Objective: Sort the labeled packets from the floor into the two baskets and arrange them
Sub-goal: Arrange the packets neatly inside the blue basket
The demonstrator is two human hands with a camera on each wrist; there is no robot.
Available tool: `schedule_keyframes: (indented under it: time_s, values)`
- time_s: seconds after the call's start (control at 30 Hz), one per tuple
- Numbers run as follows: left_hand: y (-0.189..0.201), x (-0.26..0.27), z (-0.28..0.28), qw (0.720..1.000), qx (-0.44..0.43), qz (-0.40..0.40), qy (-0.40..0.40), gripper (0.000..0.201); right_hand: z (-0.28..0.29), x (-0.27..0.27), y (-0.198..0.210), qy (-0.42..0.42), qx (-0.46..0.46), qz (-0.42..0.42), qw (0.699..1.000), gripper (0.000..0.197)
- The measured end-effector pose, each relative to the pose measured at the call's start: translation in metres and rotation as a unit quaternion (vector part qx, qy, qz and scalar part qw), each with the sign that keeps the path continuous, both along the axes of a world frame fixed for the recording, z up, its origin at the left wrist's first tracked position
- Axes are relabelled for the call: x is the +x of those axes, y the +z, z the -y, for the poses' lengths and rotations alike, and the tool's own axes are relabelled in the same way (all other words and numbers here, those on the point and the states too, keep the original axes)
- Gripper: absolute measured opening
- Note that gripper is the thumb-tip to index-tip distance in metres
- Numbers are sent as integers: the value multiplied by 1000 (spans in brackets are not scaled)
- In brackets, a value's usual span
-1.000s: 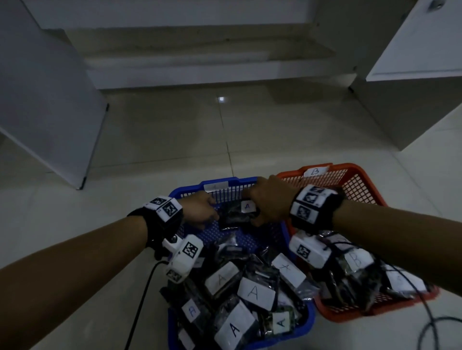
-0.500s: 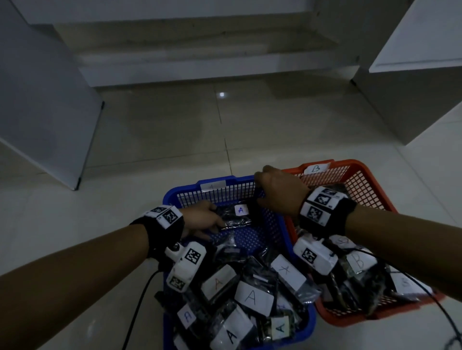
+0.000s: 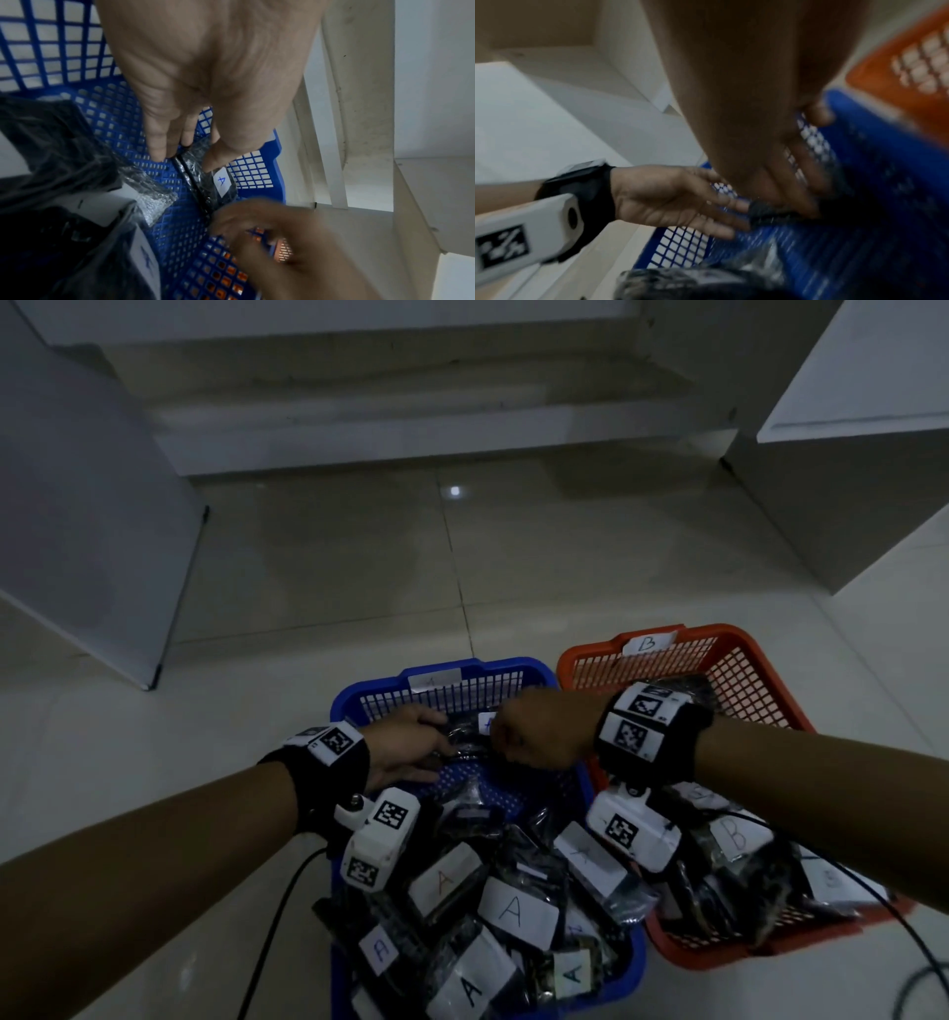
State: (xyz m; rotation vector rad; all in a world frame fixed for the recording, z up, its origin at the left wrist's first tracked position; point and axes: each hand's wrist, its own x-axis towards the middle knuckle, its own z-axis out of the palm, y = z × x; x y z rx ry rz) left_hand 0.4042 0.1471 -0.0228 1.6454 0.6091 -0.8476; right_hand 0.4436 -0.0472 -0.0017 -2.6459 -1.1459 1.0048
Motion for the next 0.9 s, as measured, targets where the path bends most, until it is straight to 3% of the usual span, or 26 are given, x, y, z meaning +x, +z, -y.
schedule_keyframes:
  time_s: [0.1,0.2,0.4,0.47,0.6,0.67,0.77,0.9]
  values:
    - [2,-1,0,1000,-2,4,0,45,-13,-1,-14,16,-106,-62,992,31]
    - [4,-3,-1,1000,0,12,-11,43,-20,-1,-17,-8,-116,-73,991,23]
    - [4,-14,-8,996,28,35,-72,43,-18,-12,-10,-2,-129,-59,990,30]
    - [8,-16,-12,985,77,61,-140,38,-15,-19,-4,-17,-91,-52,994,33]
    - [31,-25,-23,922,137,107,-347,16,-7,-31,17,-43,2,-106,993,42]
    - [44,-37,-27,898,129,107,-406,25,-4,-38,26,-41,12,-131,990,39]
    - [55,-56,-29,880,142,108,-441,43,-4,-47,28,-37,43,-101,993,24]
    - [57,-78,-31,896,111,88,-420,52,-14,-52,20,-34,46,-150,987,28]
